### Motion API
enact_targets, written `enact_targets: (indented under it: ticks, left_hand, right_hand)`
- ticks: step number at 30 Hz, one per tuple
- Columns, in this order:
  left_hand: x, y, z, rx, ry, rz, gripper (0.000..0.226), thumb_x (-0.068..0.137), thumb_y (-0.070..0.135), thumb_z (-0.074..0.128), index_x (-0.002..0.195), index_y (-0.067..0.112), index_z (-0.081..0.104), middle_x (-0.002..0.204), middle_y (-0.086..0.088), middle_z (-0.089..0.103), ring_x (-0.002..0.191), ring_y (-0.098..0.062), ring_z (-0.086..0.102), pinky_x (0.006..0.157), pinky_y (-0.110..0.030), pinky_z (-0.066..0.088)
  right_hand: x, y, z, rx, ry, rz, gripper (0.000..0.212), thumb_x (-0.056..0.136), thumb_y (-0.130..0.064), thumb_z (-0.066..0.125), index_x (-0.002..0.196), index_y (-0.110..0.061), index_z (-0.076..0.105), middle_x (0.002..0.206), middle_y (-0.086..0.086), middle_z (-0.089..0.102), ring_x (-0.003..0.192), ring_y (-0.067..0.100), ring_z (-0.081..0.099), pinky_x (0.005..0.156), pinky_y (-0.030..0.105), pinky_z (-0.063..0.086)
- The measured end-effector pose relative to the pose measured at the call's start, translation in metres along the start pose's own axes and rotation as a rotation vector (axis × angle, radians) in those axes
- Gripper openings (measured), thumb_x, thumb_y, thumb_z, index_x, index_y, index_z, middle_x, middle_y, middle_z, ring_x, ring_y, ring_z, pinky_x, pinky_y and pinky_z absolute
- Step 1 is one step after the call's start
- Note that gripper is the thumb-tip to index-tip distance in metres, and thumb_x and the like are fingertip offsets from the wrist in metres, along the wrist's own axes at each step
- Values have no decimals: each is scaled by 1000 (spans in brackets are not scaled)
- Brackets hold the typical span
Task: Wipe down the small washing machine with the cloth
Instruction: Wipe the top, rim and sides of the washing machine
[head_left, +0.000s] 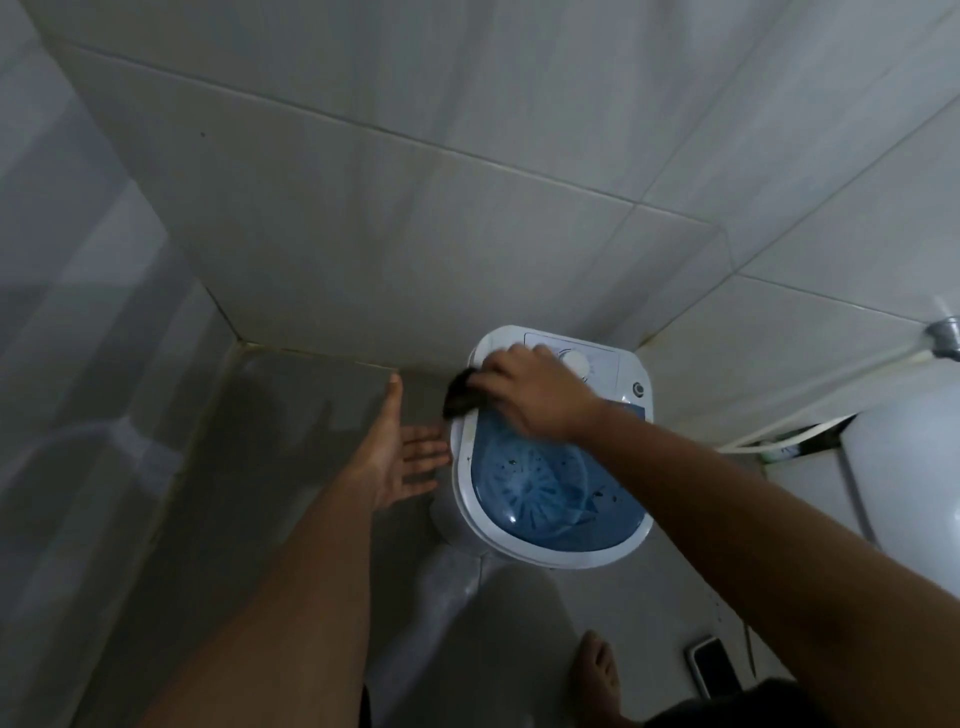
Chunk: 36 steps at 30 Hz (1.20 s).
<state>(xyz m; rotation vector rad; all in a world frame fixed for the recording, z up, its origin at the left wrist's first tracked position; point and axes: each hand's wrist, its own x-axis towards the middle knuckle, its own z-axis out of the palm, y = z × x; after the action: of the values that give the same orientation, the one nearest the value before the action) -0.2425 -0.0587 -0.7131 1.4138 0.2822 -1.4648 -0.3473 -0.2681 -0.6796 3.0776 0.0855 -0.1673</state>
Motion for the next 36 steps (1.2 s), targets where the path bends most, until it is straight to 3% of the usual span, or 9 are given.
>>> enact_targets:
  ticks: [3, 5, 11, 16, 18, 23, 25, 29, 36]
  left_hand:
    - [-2, 0, 1, 21, -9, 9, 117, 63, 99, 28, 133, 11, 59, 128, -9, 67, 112, -26, 65, 103, -52, 46]
    - [-1, 0, 1, 20, -1, 11, 117, 62, 99, 29, 133, 11, 59, 127, -10, 68, 111, -26, 66, 103, -52, 46]
    - [3, 0, 1, 12, 7, 0, 115, 63, 99, 27, 126, 11, 64, 119, -9, 72, 109, -27, 68, 104, -52, 46]
    - [-3, 0, 0, 30, 1, 17, 117, 62, 100, 27, 129, 11, 62, 122, -9, 71, 110, -26, 68, 104, -53, 46]
    - [-5, 1, 0, 25, 0, 16, 116, 62, 100, 27, 128, 11, 62, 122, -10, 71, 110, -26, 68, 103, -52, 46]
    - [-10, 3, 3, 10, -9, 2, 111, 66, 97, 27, 119, 8, 69, 112, -10, 76, 107, -27, 70, 95, -43, 53]
    - [-11, 4, 5, 38, 10, 7, 114, 66, 98, 25, 124, 8, 65, 116, -9, 74, 108, -26, 69, 100, -46, 49]
    - [-14, 3, 6, 86, 19, 22, 122, 57, 102, 27, 127, 9, 64, 121, -7, 72, 111, -24, 67, 104, -49, 46]
    - [-14, 5, 10, 78, 23, -2, 114, 66, 98, 21, 115, 7, 68, 112, -10, 74, 105, -25, 67, 92, -41, 51]
  right_hand:
    - [34, 34, -13, 51, 111, 517, 45, 100, -35, 50, 143, -23, 49, 130, 12, 54, 114, 34, 51, 94, 48, 42]
    - [46, 21, -15, 132, 126, 695, 45, 98, -29, 52, 142, -22, 49, 129, 13, 54, 113, 35, 50, 92, 48, 42]
    - [14, -35, 14, 116, 52, 79, 45, 85, -25, 65, 130, -23, 61, 116, 9, 60, 101, 32, 52, 77, 42, 44]
    - [31, 14, -2, 161, 151, 593, 43, 93, -26, 63, 135, -21, 59, 122, 12, 57, 108, 36, 53, 88, 52, 49]
    - [27, -13, 1, 135, 126, 526, 48, 89, -23, 63, 136, -21, 57, 124, 12, 55, 110, 36, 52, 87, 49, 48]
    - [-23, -55, 15, 204, -21, -133, 46, 89, -31, 57, 134, -22, 57, 120, 10, 58, 106, 31, 51, 85, 42, 44]
    - [-3, -31, 7, 108, -58, -60, 45, 90, -28, 59, 135, -22, 57, 124, 11, 58, 109, 34, 53, 85, 45, 44]
    - [33, -15, -9, 82, 15, 451, 55, 86, -19, 64, 139, -23, 54, 134, 8, 51, 120, 35, 47, 91, 46, 38]
    - [-63, -95, 12, 224, 43, 52, 45, 86, -23, 63, 131, -25, 60, 126, 3, 60, 108, 28, 53, 84, 45, 43]
